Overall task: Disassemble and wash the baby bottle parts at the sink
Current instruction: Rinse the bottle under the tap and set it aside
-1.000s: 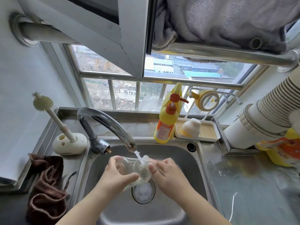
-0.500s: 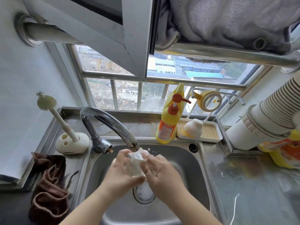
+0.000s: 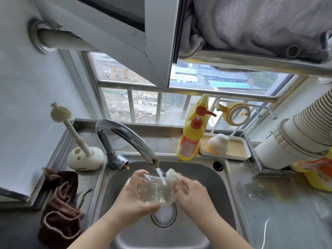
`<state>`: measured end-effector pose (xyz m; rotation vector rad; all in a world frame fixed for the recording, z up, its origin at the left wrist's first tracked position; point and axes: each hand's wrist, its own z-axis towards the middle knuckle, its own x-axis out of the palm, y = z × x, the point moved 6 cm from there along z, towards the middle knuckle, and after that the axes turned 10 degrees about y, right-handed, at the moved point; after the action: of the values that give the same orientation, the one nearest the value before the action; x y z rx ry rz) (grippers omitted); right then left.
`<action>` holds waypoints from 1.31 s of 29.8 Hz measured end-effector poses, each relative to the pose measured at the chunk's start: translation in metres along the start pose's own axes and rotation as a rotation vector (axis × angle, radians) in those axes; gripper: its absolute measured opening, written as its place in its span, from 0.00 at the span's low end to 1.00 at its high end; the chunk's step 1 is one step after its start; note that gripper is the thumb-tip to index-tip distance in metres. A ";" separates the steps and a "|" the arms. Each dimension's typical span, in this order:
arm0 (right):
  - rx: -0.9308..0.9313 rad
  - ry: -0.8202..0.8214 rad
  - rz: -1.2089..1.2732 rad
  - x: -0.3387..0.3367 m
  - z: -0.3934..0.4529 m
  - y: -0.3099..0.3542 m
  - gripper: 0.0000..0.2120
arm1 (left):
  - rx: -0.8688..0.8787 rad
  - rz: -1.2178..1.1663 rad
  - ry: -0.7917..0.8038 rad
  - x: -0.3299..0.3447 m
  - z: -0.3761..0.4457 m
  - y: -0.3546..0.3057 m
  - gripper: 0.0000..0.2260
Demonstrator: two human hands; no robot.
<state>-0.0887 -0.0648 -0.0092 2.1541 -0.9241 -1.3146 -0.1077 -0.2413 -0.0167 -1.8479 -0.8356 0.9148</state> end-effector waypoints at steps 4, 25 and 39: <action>0.028 0.043 0.378 0.004 0.010 0.003 0.16 | -0.036 -0.173 0.115 0.009 0.000 0.004 0.37; -0.174 0.072 -0.291 0.005 0.000 0.038 0.17 | -0.033 -0.082 0.042 0.004 0.001 -0.001 0.31; 0.000 0.119 0.326 0.010 0.004 0.000 0.16 | -0.053 0.028 0.101 0.002 0.005 0.013 0.39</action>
<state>-0.0891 -0.0723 -0.0174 1.9542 -1.1665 -1.0169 -0.1089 -0.2422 -0.0304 -1.9394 -0.7808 0.8162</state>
